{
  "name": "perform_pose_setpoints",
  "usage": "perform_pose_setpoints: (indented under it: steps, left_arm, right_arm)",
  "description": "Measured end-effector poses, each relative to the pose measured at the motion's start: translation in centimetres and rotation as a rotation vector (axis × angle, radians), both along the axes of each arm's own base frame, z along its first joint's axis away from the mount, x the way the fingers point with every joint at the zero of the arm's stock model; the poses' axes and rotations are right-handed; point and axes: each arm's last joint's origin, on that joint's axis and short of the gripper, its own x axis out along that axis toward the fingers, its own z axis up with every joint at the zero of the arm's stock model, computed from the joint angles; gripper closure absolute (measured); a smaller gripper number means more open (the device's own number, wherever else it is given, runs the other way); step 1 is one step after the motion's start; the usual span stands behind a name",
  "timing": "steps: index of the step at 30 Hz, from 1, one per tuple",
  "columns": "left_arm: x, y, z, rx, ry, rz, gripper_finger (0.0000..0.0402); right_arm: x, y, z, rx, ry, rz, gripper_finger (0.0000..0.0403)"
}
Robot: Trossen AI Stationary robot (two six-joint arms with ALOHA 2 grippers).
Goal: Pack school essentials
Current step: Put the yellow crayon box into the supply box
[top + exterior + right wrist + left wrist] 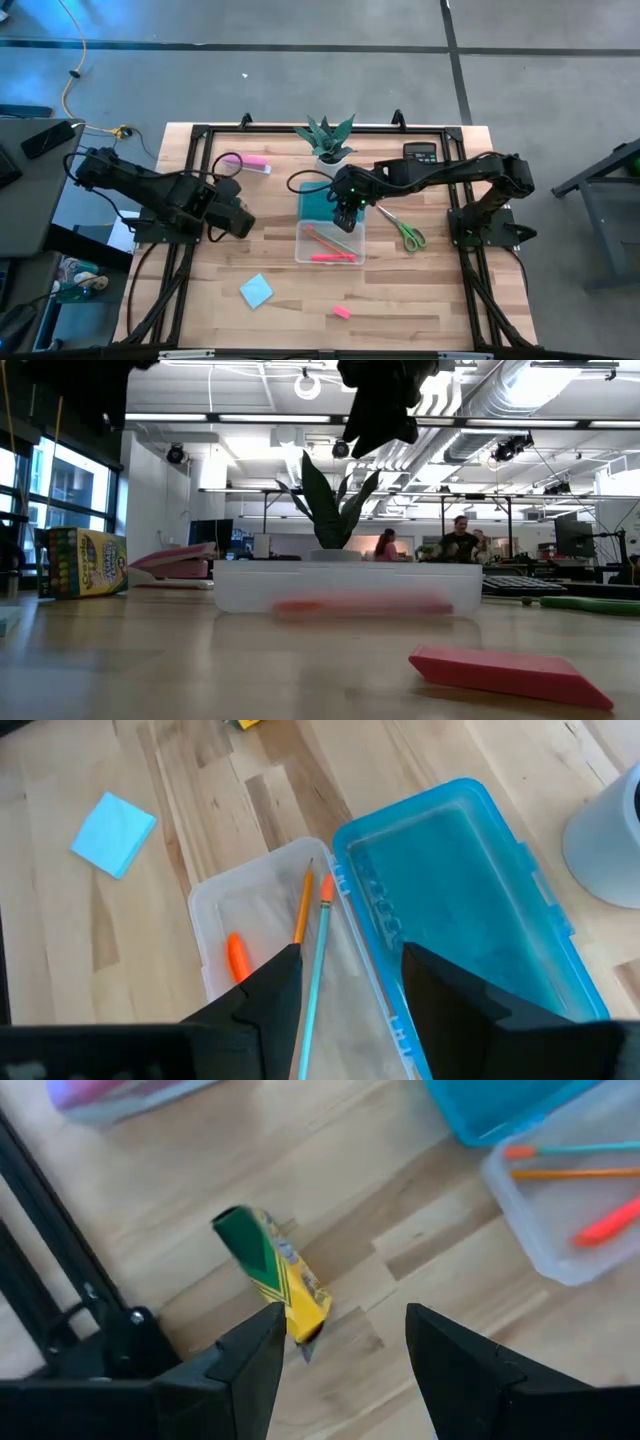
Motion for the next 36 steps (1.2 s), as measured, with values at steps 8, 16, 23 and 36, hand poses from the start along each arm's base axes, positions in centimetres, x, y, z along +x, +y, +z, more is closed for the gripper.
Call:
perform_pose_setpoints:
  steps: [8,16,23,36]
  left_arm:
    - [-1.5,1.3,-3.9,-0.031,-0.016,0.193,0.0204]
    - [-1.5,2.3,-6.5,-0.091,-0.061,0.278,0.0204]
    - [-1.5,3.1,-8.3,-0.087,-0.033,0.324,0.0204]
    - [-1.5,3.9,-9.3,-0.084,-0.019,0.376,0.0204]
  right_arm:
    - [-0.1,0.0,0.0,-0.014,0.009,0.021,0.0242]
    - [-0.1,0.0,-0.1,-0.023,0.013,0.031,0.0242]
    - [-0.1,0.0,-0.1,-0.032,0.013,0.045,0.0242]
    - [-0.1,0.0,-0.1,-0.041,0.020,0.052,0.0242]
